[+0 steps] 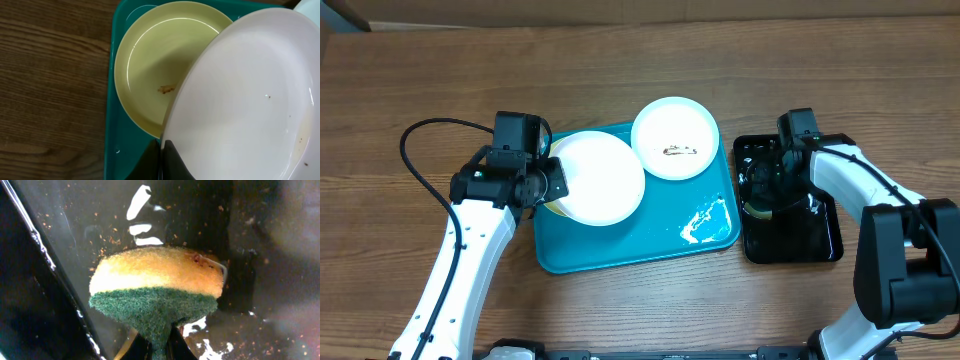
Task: Clean dirty plates on tray and stack at the side
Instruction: 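Move the cleaned white plate with the left gripper to the table's left side, then release the white plate and grasp the yellow plate rim with left gripper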
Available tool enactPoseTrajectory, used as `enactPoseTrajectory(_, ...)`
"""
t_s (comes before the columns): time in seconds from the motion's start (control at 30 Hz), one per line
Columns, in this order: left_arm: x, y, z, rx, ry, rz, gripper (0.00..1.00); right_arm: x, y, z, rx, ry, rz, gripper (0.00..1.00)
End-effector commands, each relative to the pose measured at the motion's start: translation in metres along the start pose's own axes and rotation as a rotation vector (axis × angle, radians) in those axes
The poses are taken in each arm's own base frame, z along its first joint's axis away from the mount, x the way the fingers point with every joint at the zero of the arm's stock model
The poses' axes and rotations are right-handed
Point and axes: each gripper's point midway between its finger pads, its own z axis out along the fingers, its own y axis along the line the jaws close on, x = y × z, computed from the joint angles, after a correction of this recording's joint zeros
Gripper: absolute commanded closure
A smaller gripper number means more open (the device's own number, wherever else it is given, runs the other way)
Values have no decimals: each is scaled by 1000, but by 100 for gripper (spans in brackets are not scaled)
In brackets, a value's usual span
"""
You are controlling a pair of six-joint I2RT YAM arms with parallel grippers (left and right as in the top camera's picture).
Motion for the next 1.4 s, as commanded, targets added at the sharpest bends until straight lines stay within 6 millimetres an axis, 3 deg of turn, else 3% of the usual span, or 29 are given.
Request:
enactPoseTrajectory(0.0, -16, 2, -14, -4, -63, -39, 96, -10, 2, -10, 9, -15, -16, 96)
enactPoseTrajectory(0.1, -23, 18, -15, -49, -83, -107, 96, -22, 10, -35, -12, -72, -25, 96)
enactPoseTrajectory(0.27, -33, 60, -17, -98, -102, -282, 96, -30, 18, -70, -44, -167, -39, 96)
enactPoseTrajectory(0.3, -36, 77, -18, -117, -110, -331, 96, -28, 18, -74, -45, -170, -41, 96)
enactPoseTrajectory(0.6, -47, 186, -22, -318, -199, -633, 96, -16, 14, -73, -26, -121, -34, 96)
enactPoseTrajectory(0.8, -43, 225, -9, -341, -191, -774, 96, -10, 11, -72, -18, -99, -34, 96)
enactPoseTrajectory(1.1, -32, 242, 37, -366, -87, -794, 96, -10, 11, -72, -18, -98, -33, 96)
enactPoseTrajectory(1.23, -33, 242, 43, -359, -76, -770, 95, -9, 11, -72, -16, -94, -33, 96)
enactPoseTrajectory(1.27, -35, 242, 43, -351, -83, -761, 89, -9, 11, -72, -16, -94, -33, 96)
enactPoseTrajectory(1.3, -39, 239, 43, -328, -91, -743, 74, -9, 11, -72, -16, -94, -33, 96)
enactPoseTrajectory(1.33, -44, 234, 43, -294, -99, -720, 68, -9, 11, -72, -16, -94, -33, 96)
enactPoseTrajectory(1.37, -53, 222, 43, -213, -110, -687, 59, -9, 11, -72, -16, -94, -33, 96)
